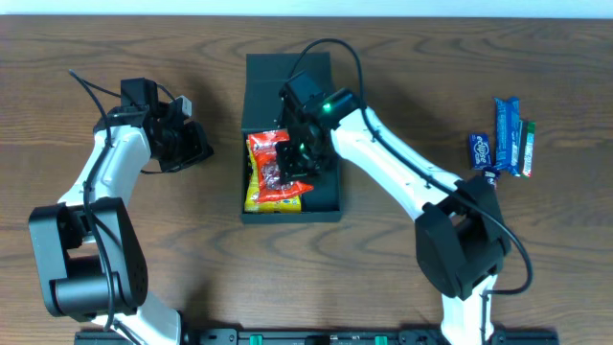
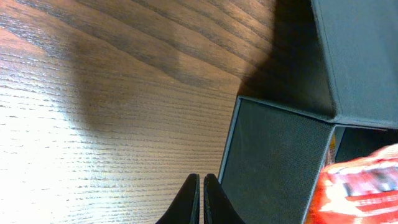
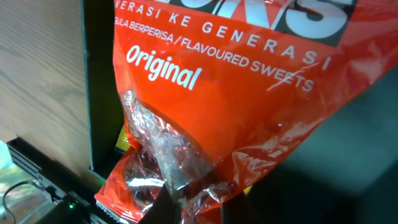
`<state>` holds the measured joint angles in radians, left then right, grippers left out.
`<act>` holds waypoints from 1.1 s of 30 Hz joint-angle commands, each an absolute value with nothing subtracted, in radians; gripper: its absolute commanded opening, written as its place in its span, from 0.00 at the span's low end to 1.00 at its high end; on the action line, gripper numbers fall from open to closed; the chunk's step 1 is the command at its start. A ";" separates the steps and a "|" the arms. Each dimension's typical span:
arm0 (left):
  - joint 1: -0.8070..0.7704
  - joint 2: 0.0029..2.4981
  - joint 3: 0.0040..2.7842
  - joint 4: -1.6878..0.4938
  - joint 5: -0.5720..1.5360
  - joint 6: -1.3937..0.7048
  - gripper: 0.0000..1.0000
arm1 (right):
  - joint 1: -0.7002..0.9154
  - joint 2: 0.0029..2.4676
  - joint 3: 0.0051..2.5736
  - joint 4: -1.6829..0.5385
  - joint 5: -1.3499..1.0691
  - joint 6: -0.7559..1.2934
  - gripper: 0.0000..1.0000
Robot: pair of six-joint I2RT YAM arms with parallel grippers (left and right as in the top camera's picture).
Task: Pack container
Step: 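Lower the red Hacks bag into the box and release it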
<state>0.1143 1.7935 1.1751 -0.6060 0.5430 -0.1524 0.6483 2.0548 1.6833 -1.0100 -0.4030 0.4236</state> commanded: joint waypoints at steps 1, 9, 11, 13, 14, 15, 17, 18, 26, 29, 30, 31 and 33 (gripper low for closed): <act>0.120 1.804 1.194 -0.613 0.544 -0.130 0.06 | 0.675 2.049 1.651 -0.944 -0.434 0.487 0.02; 0.120 1.804 1.194 -0.620 0.544 -0.130 0.06 | 0.716 2.057 1.621 -0.857 -0.352 0.527 0.02; 0.119 1.804 1.194 -0.620 0.544 -0.130 0.06 | 0.728 2.063 1.621 -0.854 -0.344 0.526 0.02; 0.119 1.804 1.194 -0.620 0.544 -0.130 0.06 | 0.740 2.064 1.621 -0.856 -0.344 0.526 0.11; 0.119 1.804 1.194 -0.620 0.544 -0.130 0.06 | 0.746 2.064 1.621 -0.856 -0.344 0.525 0.14; 0.119 1.804 1.194 -0.620 0.544 -0.130 0.06 | 0.752 2.064 1.621 -0.855 -0.344 0.517 0.25; 0.119 1.804 1.194 -0.620 0.544 -0.130 0.06 | 0.760 2.064 1.621 -0.856 -0.344 0.496 0.50; 0.119 1.804 1.194 -0.620 0.544 -0.130 0.06 | 0.761 2.064 1.621 -0.857 -0.344 0.488 0.57; 0.119 1.804 1.194 -0.620 0.544 -0.130 0.06 | 0.726 2.017 1.628 -0.868 -0.344 0.431 0.80; 0.119 1.804 1.194 -0.620 0.544 -0.129 0.06 | 0.706 1.962 1.629 -0.871 -0.337 0.393 0.98; 0.119 1.804 1.194 -0.620 0.544 -0.126 0.06 | 0.700 1.944 1.629 -0.875 -0.323 0.384 0.99; 0.119 1.804 1.194 -0.620 0.544 -0.126 0.06 | 0.693 1.920 1.629 -0.883 -0.302 0.374 0.99; 0.119 1.804 1.194 -0.620 0.544 -0.126 0.06 | 0.684 1.887 1.629 -0.895 -0.277 0.357 0.96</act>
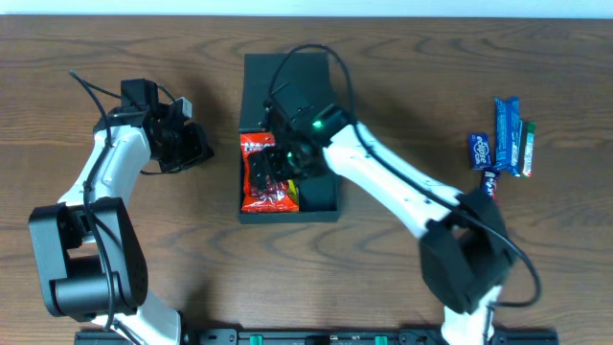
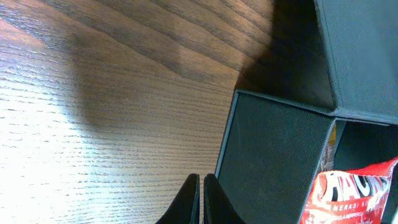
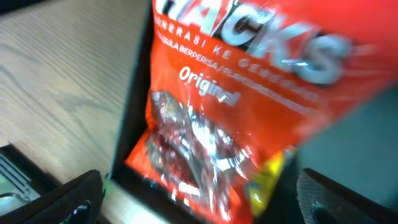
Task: Pack container
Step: 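Lower the red Hacks bag into the box and release it, then move the right gripper to the blue candy bar and grasp it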
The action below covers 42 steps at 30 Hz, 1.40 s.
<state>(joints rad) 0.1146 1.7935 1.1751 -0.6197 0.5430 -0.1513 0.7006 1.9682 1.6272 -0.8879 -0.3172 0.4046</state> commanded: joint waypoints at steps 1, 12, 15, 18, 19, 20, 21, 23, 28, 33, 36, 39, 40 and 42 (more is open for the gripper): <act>0.119 1.804 1.194 -0.620 0.544 -0.126 0.06 | 0.680 1.869 1.629 -0.902 -0.261 0.357 0.93; 0.119 1.804 1.194 -0.612 0.543 -0.115 0.06 | 0.688 1.926 1.624 -0.948 -0.239 0.220 0.01; 0.119 1.804 1.194 -0.612 0.543 -0.116 0.06 | 0.689 2.000 1.624 -0.908 -0.248 0.192 0.02; 0.119 1.804 1.194 -0.612 0.544 -0.116 0.06 | 0.691 2.062 1.624 -0.868 -0.251 0.180 0.01; 0.119 1.804 1.194 -0.612 0.544 -0.116 0.06 | 0.691 2.080 1.624 -0.859 -0.251 0.177 0.01; 0.119 1.804 1.194 -0.612 0.544 -0.116 0.06 | 0.691 2.091 1.624 -0.852 -0.251 0.172 0.01; 0.119 1.804 1.194 -0.612 0.544 -0.116 0.06 | 0.691 2.093 1.624 -0.850 -0.252 0.162 0.01; 0.119 1.804 1.194 -0.612 0.544 -0.116 0.06 | 0.691 2.092 1.624 -0.848 -0.251 0.152 0.01; 0.119 1.804 1.194 -0.613 0.543 -0.116 0.06 | 0.680 2.050 1.654 -0.869 -0.252 0.148 0.01; 0.119 1.804 1.194 -0.613 0.543 -0.116 0.06 | 0.614 1.874 1.702 -0.879 -0.173 0.114 0.01; 0.119 1.804 1.194 -0.612 0.543 -0.116 0.06 | 0.536 1.808 1.702 -0.914 0.027 0.114 0.01; 0.119 1.804 1.194 -0.609 0.543 -0.116 0.06 | 0.407 1.802 1.701 -1.018 0.175 0.082 0.01; 0.119 1.804 1.194 -0.608 0.543 -0.116 0.06 | 0.362 1.808 1.700 -1.045 0.207 0.081 0.01; 0.119 1.804 1.194 -0.608 0.543 -0.116 0.06 | 0.263 1.821 1.700 -1.079 0.241 0.080 0.01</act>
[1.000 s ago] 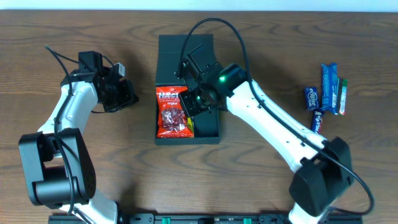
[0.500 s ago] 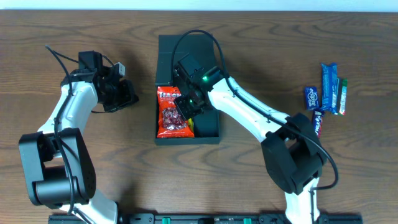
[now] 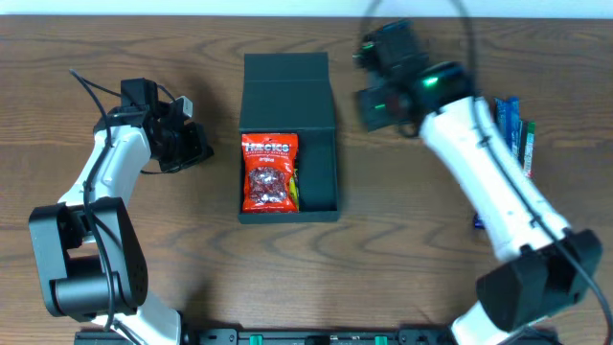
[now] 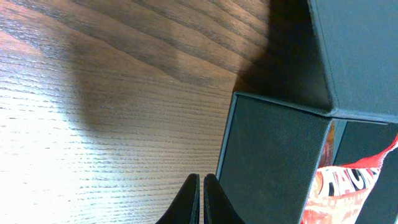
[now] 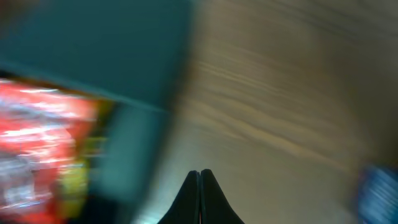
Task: Pack container
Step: 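Move the right gripper to the blue candy bar and grasp it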
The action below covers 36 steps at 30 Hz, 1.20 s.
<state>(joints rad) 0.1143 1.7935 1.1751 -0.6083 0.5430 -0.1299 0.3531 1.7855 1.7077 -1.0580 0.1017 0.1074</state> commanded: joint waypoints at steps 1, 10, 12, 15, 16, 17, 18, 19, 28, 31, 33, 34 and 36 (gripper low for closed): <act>0.119 1.804 1.194 -0.608 0.543 -0.116 0.06 | 0.217 1.828 1.700 -1.082 0.239 0.081 0.01; 0.119 1.804 1.194 -0.608 0.543 -0.120 0.06 | -0.146 1.990 1.700 -1.024 0.270 0.073 0.58; 0.119 1.804 1.194 -0.608 0.543 -0.129 0.06 | -0.177 2.048 1.700 -1.016 0.292 0.073 0.67; 0.119 1.804 1.194 -0.609 0.543 -0.139 0.06 | -0.199 2.103 1.700 -0.982 0.297 0.073 0.69; 0.119 1.804 1.194 -0.609 0.544 -0.139 0.06 | -0.204 2.116 1.700 -0.968 0.307 0.073 0.69; 0.119 1.804 1.194 -0.609 0.543 -0.146 0.06 | -0.208 2.127 1.700 -0.950 0.317 0.074 0.68; 0.119 1.804 1.194 -0.609 0.543 -0.153 0.06 | -0.212 2.134 1.700 -0.935 0.318 0.074 0.69; 0.119 1.804 1.194 -0.611 0.543 -0.162 0.06 | -0.216 2.140 1.700 -0.918 0.318 0.078 0.68; 0.119 1.804 1.194 -0.621 0.543 -0.188 0.06 | -0.257 2.199 1.700 -0.821 0.243 0.101 0.56; 0.119 1.804 1.194 -0.621 0.544 -0.190 0.06 | -0.263 2.220 1.700 -0.822 0.242 0.101 0.52; 0.119 1.804 1.194 -0.621 0.543 -0.197 0.06 | -0.265 2.228 1.700 -0.820 0.238 0.101 0.47; 0.119 1.804 1.194 -0.620 0.544 -0.200 0.06 | -0.265 2.230 1.700 -0.817 0.228 0.101 0.44; 0.119 1.804 1.194 -0.619 0.543 -0.207 0.06 | -0.267 2.236 1.700 -0.806 0.210 0.101 0.43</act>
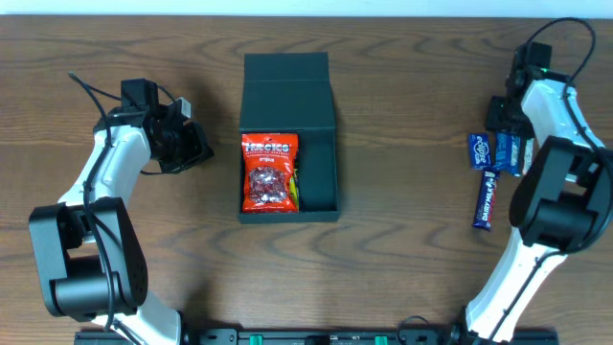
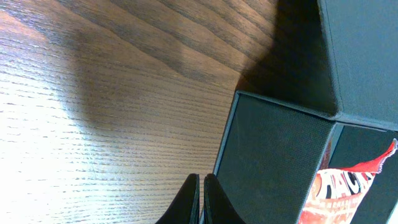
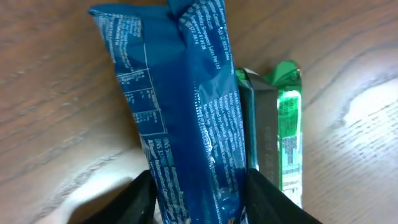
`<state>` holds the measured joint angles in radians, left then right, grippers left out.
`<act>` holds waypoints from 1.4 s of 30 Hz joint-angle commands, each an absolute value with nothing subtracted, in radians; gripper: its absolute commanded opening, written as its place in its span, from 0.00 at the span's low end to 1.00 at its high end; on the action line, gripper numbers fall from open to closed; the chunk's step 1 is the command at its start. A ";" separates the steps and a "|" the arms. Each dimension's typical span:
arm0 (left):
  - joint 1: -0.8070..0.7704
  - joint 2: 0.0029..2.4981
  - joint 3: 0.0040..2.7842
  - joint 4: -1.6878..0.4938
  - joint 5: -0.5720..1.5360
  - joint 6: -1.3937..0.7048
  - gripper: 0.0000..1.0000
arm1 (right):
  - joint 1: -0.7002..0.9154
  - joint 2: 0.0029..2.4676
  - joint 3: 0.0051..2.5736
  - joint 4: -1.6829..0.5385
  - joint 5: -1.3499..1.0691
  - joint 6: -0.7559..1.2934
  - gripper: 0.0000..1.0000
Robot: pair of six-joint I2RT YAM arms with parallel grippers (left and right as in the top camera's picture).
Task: Pack container
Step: 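Move the right gripper to the blue candy bar and grasp it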
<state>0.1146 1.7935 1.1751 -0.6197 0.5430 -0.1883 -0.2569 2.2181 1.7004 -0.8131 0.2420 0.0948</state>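
Note:
The dark box (image 1: 326, 182) stands open mid-table, its lid (image 1: 287, 81) folded back. A red candy bag (image 1: 270, 172) lies in its left half on a yellow packet (image 1: 295, 188); the bag's edge (image 2: 348, 196) shows in the left wrist view. My right gripper (image 1: 506, 120) is at the far right among the snack bars. There its fingers (image 3: 140, 202) press both sides of a long blue bar (image 3: 193, 106) lying on the table; the gripper (image 3: 200, 182) is shut on it. My left gripper (image 2: 201, 186) is shut and empty beside the box's left wall (image 2: 273, 162).
A green bar (image 3: 283, 130) lies tight against the blue bar's right side. A small blue bar (image 1: 479, 149) sits left of them and another blue bar (image 1: 486, 201) lies nearer the front. The table's far edge runs close behind the right arm.
My right gripper was shut, empty and blurred in motion right of the box lid. It now sits at the far right with its fingers closed around the long blue bar. The left arm has not moved.
First my right gripper held the red candy bag over the box. Then it stood open with the bag lying in the box's left half. Later it was shut and empty right of the lid. Now it grips a blue bar at the far right.

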 commanded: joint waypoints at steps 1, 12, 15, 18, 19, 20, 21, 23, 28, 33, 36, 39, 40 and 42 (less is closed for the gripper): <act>0.119 1.804 1.194 -0.619 0.543 -0.207 0.06 | -0.269 2.241 1.700 -0.803 0.199 0.101 0.43; 0.119 1.804 1.194 -0.620 0.544 -0.207 0.06 | -0.276 2.278 1.700 -0.800 0.167 0.108 0.54; 0.119 1.804 1.194 -0.620 0.543 -0.207 0.06 | -0.276 2.278 1.700 -0.800 0.164 0.108 0.55; 0.119 1.804 1.194 -0.620 0.544 -0.207 0.06 | -0.276 2.278 1.700 -0.799 0.149 0.113 0.54; 0.119 1.804 1.194 -0.620 0.544 -0.207 0.05 | -0.276 2.278 1.700 -0.799 0.149 0.119 0.53; 0.119 1.804 1.194 -0.620 0.544 -0.207 0.06 | -0.276 2.278 1.700 -0.799 0.149 0.119 0.50; 0.119 1.804 1.194 -0.620 0.544 -0.207 0.06 | -0.276 2.278 1.700 -0.800 0.149 0.119 0.49; 0.119 1.804 1.194 -0.620 0.544 -0.207 0.06 | -0.276 2.278 1.700 -0.801 0.149 0.119 0.46; 0.119 1.804 1.194 -0.620 0.544 -0.207 0.06 | -0.274 2.278 1.705 -0.807 0.105 0.119 0.42; 0.119 1.804 1.194 -0.620 0.544 -0.206 0.06 | -0.268 2.278 1.779 -0.864 0.059 0.119 0.38; 0.119 1.804 1.194 -0.620 0.544 -0.206 0.06 | -0.255 2.278 1.887 -0.933 0.059 0.119 0.36; 0.119 1.804 1.194 -0.620 0.543 -0.206 0.06 | -0.231 2.278 2.031 -1.024 0.054 0.119 0.33; 0.119 1.804 1.194 -0.619 0.543 -0.206 0.06 | -0.220 2.278 2.079 -1.055 0.049 0.119 0.31; 0.119 1.804 1.194 -0.619 0.543 -0.206 0.06 | -0.188 2.278 2.180 -1.121 0.042 0.118 0.30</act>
